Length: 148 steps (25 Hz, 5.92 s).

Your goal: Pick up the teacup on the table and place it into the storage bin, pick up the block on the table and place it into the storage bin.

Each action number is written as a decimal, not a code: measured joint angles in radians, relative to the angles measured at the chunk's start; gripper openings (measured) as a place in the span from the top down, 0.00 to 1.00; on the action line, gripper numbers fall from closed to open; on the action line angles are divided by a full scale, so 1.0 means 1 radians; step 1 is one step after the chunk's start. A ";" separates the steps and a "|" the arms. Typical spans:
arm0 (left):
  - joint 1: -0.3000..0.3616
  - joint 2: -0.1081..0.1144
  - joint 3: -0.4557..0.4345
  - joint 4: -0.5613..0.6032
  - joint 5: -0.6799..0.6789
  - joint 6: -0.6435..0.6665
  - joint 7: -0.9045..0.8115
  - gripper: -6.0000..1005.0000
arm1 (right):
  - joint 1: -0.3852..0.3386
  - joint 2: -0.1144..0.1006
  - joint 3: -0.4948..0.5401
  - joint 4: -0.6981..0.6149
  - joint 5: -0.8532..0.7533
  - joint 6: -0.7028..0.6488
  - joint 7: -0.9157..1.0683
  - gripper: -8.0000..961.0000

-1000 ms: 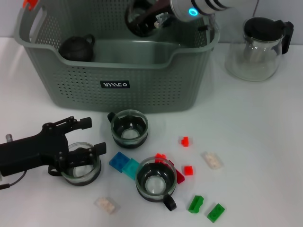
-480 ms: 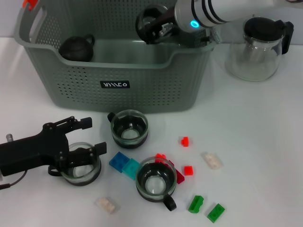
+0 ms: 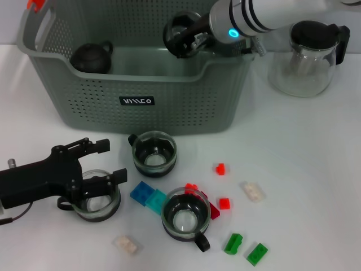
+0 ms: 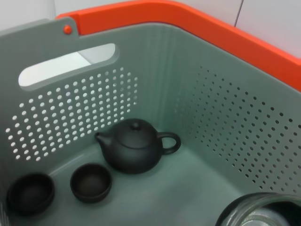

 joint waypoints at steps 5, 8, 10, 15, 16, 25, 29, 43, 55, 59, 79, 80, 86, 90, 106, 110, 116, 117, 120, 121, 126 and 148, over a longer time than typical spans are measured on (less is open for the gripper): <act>-0.003 0.000 0.000 -0.008 0.000 -0.007 0.001 0.13 | -0.003 -0.002 -0.002 0.002 0.000 -0.002 0.001 0.87; -0.004 0.000 0.000 -0.010 0.000 -0.008 0.001 0.13 | -0.004 -0.002 -0.001 0.002 0.000 -0.007 -0.002 0.87; -0.003 0.000 0.000 -0.010 0.000 -0.009 0.001 0.13 | -0.005 -0.002 -0.001 0.002 0.000 -0.009 -0.002 0.86; -0.001 0.000 0.000 -0.011 0.000 -0.009 0.001 0.13 | -0.005 -0.002 -0.006 0.000 0.000 -0.008 0.001 0.84; -0.001 0.000 0.000 -0.011 0.000 -0.009 0.002 0.13 | -0.005 -0.002 -0.006 0.000 0.000 -0.006 0.001 0.84; 0.002 0.000 0.000 -0.011 0.000 -0.012 0.002 0.13 | -0.069 -0.005 0.039 -0.150 0.040 -0.019 -0.001 0.59; 0.002 0.000 0.000 -0.011 0.000 -0.015 0.000 0.13 | -0.202 -0.025 0.070 -0.387 0.248 -0.145 -0.046 0.55; -0.015 0.001 0.003 -0.011 0.001 -0.037 -0.004 0.13 | -0.665 -0.067 0.241 -0.515 0.797 -0.952 -0.643 0.50; -0.005 0.010 0.002 0.007 0.009 -0.032 -0.028 0.13 | -0.728 -0.024 0.211 -0.991 0.258 -1.260 -0.399 0.50; 0.016 0.011 0.004 0.043 0.009 0.010 -0.033 0.13 | -0.619 -0.009 0.118 -1.007 0.173 -1.321 -0.286 0.49; 0.035 0.007 -0.002 0.047 -0.001 0.045 -0.018 0.13 | -0.455 0.009 -0.470 -0.949 0.050 -1.035 -0.219 0.39; 0.035 0.007 -0.002 0.046 -0.001 0.045 -0.018 0.13 | -0.455 0.009 -0.486 -0.941 0.052 -1.019 -0.219 0.39; 0.037 0.008 -0.015 0.046 0.001 0.043 -0.018 0.13 | -0.449 0.009 -0.586 -0.863 0.058 -0.904 -0.210 0.39; 0.038 0.008 -0.015 0.045 0.002 0.038 -0.018 0.13 | -0.452 0.009 -0.616 -0.827 0.091 -0.816 -0.213 0.39; 0.030 0.004 -0.015 0.041 0.005 0.018 -0.018 0.13 | -0.446 0.009 -0.686 -0.688 0.149 -0.666 -0.209 0.39; 0.030 0.003 -0.015 0.039 0.007 0.016 -0.016 0.13 | -0.443 0.009 -0.692 -0.670 0.150 -0.660 -0.207 0.39; 0.033 0.003 -0.015 0.038 0.007 0.016 -0.014 0.13 | -0.442 0.009 -0.693 -0.659 0.155 -0.651 -0.196 0.39; 0.034 0.003 -0.015 0.038 0.007 0.016 -0.014 0.13 | -0.442 0.009 -0.693 -0.660 0.160 -0.652 -0.197 0.42; 0.036 0.002 -0.015 0.038 0.006 0.016 -0.013 0.13 | -0.441 0.009 -0.693 -0.658 0.172 -0.656 -0.200 0.49; 0.036 0.002 -0.015 0.038 0.006 0.016 -0.013 0.13 | -0.440 0.009 -0.693 -0.656 0.173 -0.658 -0.199 0.52; 0.037 0.001 -0.015 0.038 0.006 0.016 -0.012 0.13 | -0.439 0.007 -0.688 -0.660 0.176 -0.672 -0.195 0.69; 0.039 0.002 -0.015 0.038 0.001 0.010 -0.017 0.13 | -0.517 -0.005 0.141 -0.901 0.337 -1.135 -0.196 0.94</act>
